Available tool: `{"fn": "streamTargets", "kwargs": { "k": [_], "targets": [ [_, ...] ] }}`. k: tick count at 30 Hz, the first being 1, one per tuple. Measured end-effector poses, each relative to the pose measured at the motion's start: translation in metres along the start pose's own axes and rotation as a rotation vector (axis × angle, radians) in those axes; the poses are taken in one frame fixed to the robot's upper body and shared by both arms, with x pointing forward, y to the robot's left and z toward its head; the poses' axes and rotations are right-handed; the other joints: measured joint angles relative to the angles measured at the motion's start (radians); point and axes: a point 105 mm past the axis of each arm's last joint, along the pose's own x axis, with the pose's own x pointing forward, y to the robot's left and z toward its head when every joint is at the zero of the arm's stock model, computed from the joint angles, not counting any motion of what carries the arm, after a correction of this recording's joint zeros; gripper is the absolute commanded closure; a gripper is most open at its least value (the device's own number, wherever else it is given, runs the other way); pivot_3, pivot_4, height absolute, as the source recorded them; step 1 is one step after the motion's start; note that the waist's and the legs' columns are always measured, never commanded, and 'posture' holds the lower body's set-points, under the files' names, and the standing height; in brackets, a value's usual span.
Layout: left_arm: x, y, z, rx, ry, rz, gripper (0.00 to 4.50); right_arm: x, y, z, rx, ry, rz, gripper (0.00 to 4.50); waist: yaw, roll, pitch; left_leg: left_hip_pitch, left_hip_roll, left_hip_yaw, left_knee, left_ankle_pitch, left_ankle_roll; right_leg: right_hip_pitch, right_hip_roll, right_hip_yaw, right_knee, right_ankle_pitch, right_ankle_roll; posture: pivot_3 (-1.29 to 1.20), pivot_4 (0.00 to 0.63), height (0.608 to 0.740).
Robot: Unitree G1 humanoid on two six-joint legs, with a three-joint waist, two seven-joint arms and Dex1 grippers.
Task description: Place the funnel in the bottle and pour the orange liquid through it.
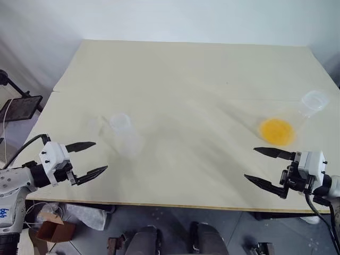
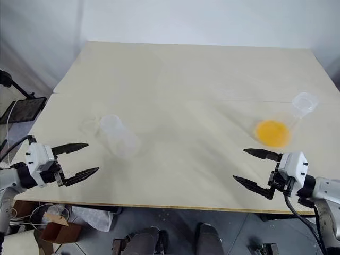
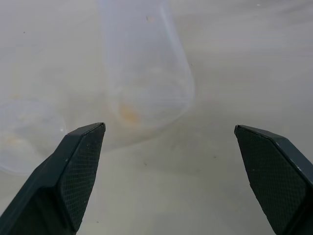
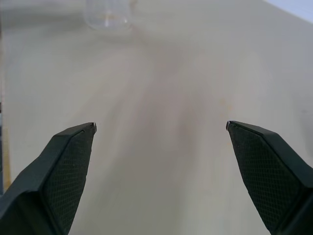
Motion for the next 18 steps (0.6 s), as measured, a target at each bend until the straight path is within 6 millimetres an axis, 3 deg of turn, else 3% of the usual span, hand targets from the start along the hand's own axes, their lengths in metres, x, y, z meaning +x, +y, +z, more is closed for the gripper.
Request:
{"fn": "streamTargets", "kwargs": {
  "k": [5,9,14,18],
  "targets": [
    [0.003,0.002,0.002,-0.006,-0.016,0.013,0.00,0.002,0.002,0.002,0.000,-0.001,0.009,0.03,0.007,0.000,0.000,0.000,0.000,0.000,0.001,0.000,0.000,0.000,0.000,0.000,0.000,0.000,0.000,0.00,0.150,0.740],
    [-0.002,-0.003,-0.009,-0.084,-0.035,0.057,0.00,0.018,0.002,0.018,-0.013,-0.059,0.019,0.03,-0.001,0.000,0.000,0.000,0.001,0.000,0.001,0.000,0.000,-0.001,0.000,0.000,0.001,0.000,0.000,0.00,0.150,0.740],
    [-0.033,0.001,-0.032,-0.193,-0.023,0.230,0.00,0.047,0.006,0.041,0.017,-0.178,0.023,0.03,-0.006,0.000,0.000,0.000,0.002,0.000,0.001,-0.001,-0.001,-0.001,0.001,0.000,0.002,0.000,0.000,0.00,0.150,0.740],
    [-0.051,-0.010,-0.050,-0.272,0.014,0.300,0.00,0.064,0.010,0.050,0.042,-0.230,0.039,0.03,-0.003,-0.001,0.000,0.000,0.001,-0.001,0.001,-0.001,-0.001,-0.001,0.000,0.000,0.001,0.000,0.000,0.00,0.150,0.740]
  ]
}}
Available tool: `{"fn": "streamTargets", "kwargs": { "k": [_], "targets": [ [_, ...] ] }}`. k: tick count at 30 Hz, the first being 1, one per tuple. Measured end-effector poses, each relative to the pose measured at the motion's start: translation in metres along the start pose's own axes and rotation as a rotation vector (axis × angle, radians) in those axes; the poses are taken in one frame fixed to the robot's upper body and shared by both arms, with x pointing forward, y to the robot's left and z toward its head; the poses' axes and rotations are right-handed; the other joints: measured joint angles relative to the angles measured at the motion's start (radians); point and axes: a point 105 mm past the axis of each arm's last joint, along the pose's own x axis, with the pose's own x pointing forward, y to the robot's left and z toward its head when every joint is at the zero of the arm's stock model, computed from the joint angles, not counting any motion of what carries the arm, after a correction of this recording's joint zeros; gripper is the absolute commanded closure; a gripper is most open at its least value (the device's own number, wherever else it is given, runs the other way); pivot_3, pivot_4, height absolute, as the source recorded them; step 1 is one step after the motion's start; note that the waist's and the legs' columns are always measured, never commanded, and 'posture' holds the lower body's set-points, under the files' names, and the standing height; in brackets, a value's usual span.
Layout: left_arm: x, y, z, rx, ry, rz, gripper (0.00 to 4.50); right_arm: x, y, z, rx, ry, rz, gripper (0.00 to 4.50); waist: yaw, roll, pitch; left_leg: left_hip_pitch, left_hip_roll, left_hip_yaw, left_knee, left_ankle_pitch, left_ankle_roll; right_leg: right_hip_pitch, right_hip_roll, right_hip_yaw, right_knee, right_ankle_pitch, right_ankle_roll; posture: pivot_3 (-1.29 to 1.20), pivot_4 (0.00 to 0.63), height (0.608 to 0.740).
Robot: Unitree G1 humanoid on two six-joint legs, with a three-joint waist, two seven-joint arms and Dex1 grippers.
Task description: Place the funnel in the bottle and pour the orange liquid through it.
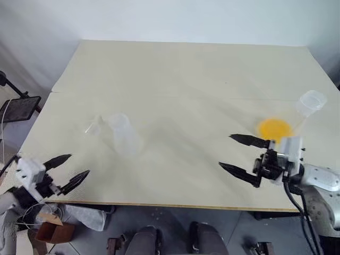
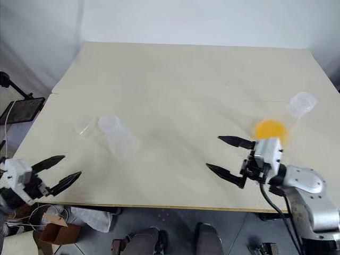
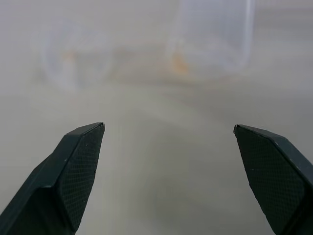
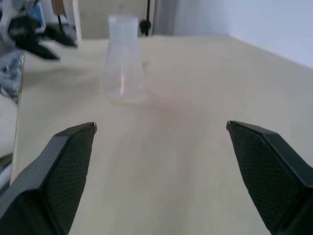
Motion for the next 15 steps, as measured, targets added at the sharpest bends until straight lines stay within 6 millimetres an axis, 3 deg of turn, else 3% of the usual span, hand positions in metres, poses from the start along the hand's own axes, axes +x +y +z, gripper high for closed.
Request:
{"fn": "streamTargets", "kwargs": {
  "k": [4,6,12,15],
  "targets": [
    [-0.013,-0.004,-0.011,-0.053,0.016,0.034,0.00,0.011,0.000,0.001,0.017,-0.027,0.005,0.03,0.008,-0.001,0.000,0.000,0.000,0.000,0.000,0.000,0.000,0.000,0.000,0.000,0.000,0.000,0.000,0.00,0.150,0.740],
    [-0.007,-0.009,0.000,-0.068,-0.027,0.018,0.00,0.014,0.000,0.001,0.023,-0.035,0.004,0.03,0.015,-0.001,0.000,0.000,0.000,-0.001,0.001,0.000,0.000,0.000,-0.001,0.000,-0.001,0.000,0.000,0.00,0.150,0.740],
    [0.050,-0.031,0.060,-0.044,-0.219,-0.112,0.00,0.012,-0.005,-0.005,0.032,-0.017,-0.021,0.03,0.012,-0.002,0.000,0.000,-0.001,-0.001,0.002,0.000,0.000,0.000,-0.001,0.000,0.002,0.000,0.000,0.00,0.150,0.740],
    [0.070,-0.034,0.079,-0.038,-0.262,-0.140,0.00,0.009,-0.007,-0.010,0.041,-0.004,-0.035,0.03,0.007,-0.002,0.000,0.000,0.000,0.000,0.001,0.000,0.000,-0.001,0.002,0.000,0.003,0.000,0.000,0.00,0.150,0.740]
  ]
}}
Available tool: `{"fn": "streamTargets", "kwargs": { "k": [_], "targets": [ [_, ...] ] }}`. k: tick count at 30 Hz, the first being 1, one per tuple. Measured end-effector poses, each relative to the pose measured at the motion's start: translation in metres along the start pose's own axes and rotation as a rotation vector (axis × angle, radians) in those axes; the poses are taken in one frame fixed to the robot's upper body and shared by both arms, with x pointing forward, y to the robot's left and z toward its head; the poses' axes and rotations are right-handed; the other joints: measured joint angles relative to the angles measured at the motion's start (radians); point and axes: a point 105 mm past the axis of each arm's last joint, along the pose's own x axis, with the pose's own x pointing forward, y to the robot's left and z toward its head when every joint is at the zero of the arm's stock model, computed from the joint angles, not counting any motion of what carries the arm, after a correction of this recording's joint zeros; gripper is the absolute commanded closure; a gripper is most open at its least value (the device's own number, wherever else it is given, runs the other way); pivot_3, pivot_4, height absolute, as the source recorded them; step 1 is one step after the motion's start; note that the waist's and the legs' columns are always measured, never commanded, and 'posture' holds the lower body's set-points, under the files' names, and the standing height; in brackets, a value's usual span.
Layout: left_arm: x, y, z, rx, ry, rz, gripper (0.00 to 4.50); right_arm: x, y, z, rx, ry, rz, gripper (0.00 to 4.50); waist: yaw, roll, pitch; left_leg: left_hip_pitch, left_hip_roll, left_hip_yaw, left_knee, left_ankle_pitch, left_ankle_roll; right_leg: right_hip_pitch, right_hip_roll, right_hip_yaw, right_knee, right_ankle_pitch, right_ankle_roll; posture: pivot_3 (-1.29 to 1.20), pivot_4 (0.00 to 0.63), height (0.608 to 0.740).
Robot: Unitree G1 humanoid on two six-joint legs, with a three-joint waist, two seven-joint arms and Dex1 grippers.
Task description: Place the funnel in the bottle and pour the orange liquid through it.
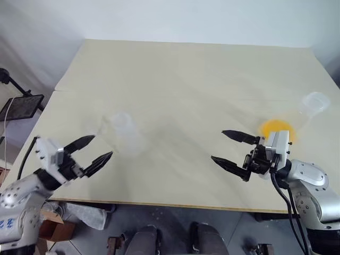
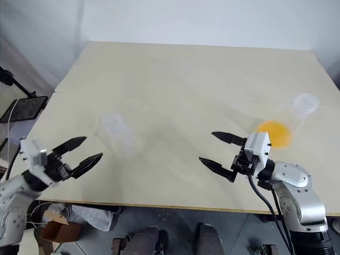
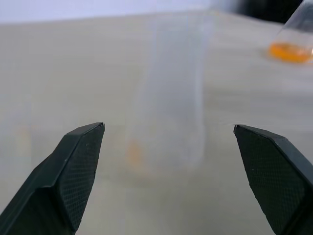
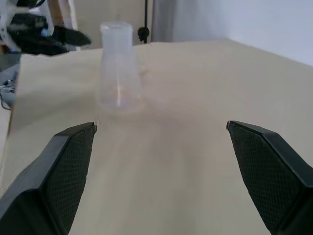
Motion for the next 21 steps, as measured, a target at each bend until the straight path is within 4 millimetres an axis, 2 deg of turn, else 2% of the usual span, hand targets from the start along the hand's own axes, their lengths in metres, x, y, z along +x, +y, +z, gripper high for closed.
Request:
{"fn": "streamTargets", "kwargs": {
  "k": [5,11,14,18,20,21],
  "targets": [
    [0.036,-0.003,0.016,0.002,-0.037,-0.075,0.00,-0.002,0.001,-0.004,0.007,0.010,-0.009,0.03,-0.001,0.000,0.000,0.000,0.000,0.002,0.001,0.000,0.000,0.000,0.003,-0.002,0.001,0.000,0.000,0.00,0.150,0.740],
    [0.064,-0.004,0.010,-0.040,-0.026,-0.117,0.00,-0.005,0.005,-0.005,0.005,0.014,-0.036,0.03,0.006,0.000,0.000,0.000,-0.001,0.002,0.002,0.000,0.001,0.000,0.004,-0.003,0.001,0.000,0.000,0.00,0.150,0.740],
    [0.070,-0.002,0.006,-0.057,-0.022,-0.108,0.58,-0.006,0.007,-0.005,0.002,0.012,-0.055,0.00,0.006,0.000,0.000,0.000,-0.001,0.002,0.002,0.001,0.001,0.000,0.004,-0.003,0.001,0.000,0.001,0.00,0.150,0.740],
    [0.072,0.002,0.002,-0.056,-0.026,-0.084,1.85,-0.007,0.010,-0.006,0.008,-0.004,-0.086,0.00,0.006,0.000,0.000,0.000,-0.001,0.001,0.003,0.001,0.001,0.000,0.005,-0.003,0.001,0.000,0.001,0.00,0.150,0.740],
    [0.074,0.002,0.004,-0.043,-0.028,-0.082,2.14,-0.007,0.011,-0.007,0.011,-0.009,-0.099,0.00,0.007,0.000,0.000,0.000,-0.002,0.001,0.004,0.001,0.001,0.001,0.004,-0.003,0.001,0.000,0.001,0.00,0.150,0.740],
    [0.075,0.002,0.004,-0.042,-0.029,-0.082,2.14,-0.006,0.011,-0.008,0.014,-0.007,-0.100,0.00,0.007,0.000,0.000,0.000,-0.002,0.001,0.004,0.001,0.001,0.001,0.004,-0.002,0.001,0.000,0.001,0.00,0.150,0.740]
  ]
}}
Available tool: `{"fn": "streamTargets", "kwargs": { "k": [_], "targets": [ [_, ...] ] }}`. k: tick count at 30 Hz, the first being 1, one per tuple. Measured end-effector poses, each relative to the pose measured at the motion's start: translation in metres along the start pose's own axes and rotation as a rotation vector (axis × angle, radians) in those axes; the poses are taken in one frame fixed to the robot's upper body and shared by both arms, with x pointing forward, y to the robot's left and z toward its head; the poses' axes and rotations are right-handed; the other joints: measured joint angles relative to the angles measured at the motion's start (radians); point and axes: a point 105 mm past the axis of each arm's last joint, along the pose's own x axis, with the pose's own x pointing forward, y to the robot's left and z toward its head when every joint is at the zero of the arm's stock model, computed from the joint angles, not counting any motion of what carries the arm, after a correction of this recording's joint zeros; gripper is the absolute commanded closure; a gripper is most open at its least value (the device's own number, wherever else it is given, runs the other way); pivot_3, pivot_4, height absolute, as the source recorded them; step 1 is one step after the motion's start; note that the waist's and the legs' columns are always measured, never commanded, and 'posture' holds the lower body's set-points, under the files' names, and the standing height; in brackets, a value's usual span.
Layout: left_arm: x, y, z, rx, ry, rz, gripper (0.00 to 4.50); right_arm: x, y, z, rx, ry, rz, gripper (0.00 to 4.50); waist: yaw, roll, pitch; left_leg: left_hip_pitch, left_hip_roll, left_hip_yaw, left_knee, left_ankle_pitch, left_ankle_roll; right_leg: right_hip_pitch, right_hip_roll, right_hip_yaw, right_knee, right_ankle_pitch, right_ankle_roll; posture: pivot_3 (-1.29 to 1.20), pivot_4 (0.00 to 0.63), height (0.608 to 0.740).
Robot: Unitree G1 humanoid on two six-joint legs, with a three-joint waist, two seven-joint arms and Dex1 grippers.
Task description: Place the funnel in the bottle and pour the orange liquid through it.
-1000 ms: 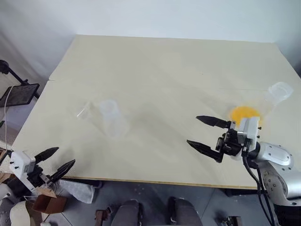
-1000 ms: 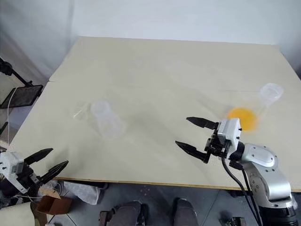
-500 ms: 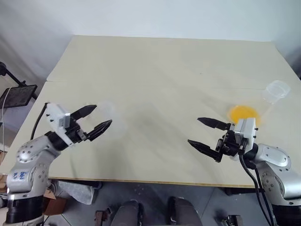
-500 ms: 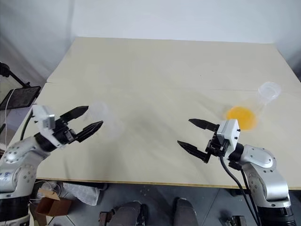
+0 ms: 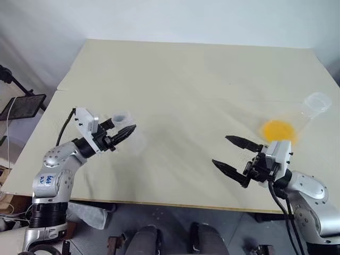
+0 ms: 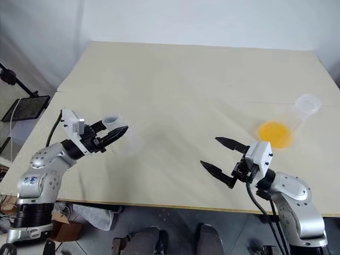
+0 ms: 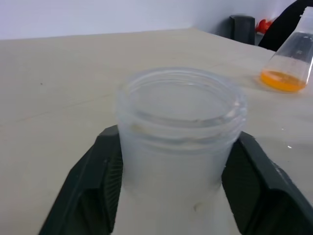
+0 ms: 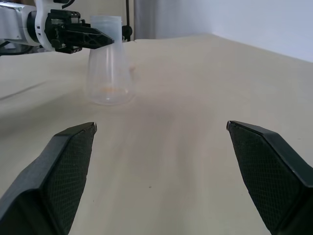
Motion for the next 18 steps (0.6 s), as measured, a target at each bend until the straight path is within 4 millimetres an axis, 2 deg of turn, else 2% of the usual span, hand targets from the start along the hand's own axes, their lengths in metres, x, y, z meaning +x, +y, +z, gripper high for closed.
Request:
{"fn": "streamTargets", "kwargs": {
  "k": [7,10,12,15,18],
  "targets": [
    [0.001,-0.001,0.000,0.004,0.005,-0.006,2.14,0.000,0.002,-0.002,0.005,0.005,0.001,0.00,0.000,0.000,0.000,0.000,0.000,-0.001,0.001,0.000,0.000,0.000,0.000,0.001,0.001,0.000,0.000,0.00,0.150,0.740],
    [0.009,-0.006,0.001,0.003,0.017,-0.041,2.14,-0.002,0.001,-0.003,0.010,0.007,-0.017,0.00,0.003,0.000,0.000,-0.001,-0.001,-0.002,0.001,0.000,0.000,0.001,-0.001,0.000,0.001,0.000,0.000,0.00,0.150,0.740],
    [0.020,-0.011,0.005,0.019,0.021,-0.087,2.14,-0.004,-0.001,-0.004,0.012,0.008,-0.045,0.00,0.004,0.000,0.000,-0.001,-0.001,-0.002,0.001,0.000,0.000,0.000,-0.001,0.000,0.001,0.000,0.000,0.00,0.150,0.740],
    [0.048,-0.025,0.025,0.067,-0.016,-0.189,2.14,-0.014,-0.008,-0.002,-0.003,0.015,-0.117,0.00,0.010,-0.001,0.000,-0.001,-0.003,-0.002,0.001,0.001,0.001,0.000,-0.001,-0.001,0.001,0.001,0.001,0.00,0.150,0.740],
    [0.076,-0.041,0.033,0.085,-0.033,-0.290,2.14,-0.033,-0.008,0.001,-0.018,0.043,-0.207,0.00,0.014,0.000,0.000,-0.001,-0.004,-0.001,0.000,0.001,0.001,0.000,-0.001,-0.003,0.002,0.001,0.002,0.00,0.150,0.740]
  ]
}}
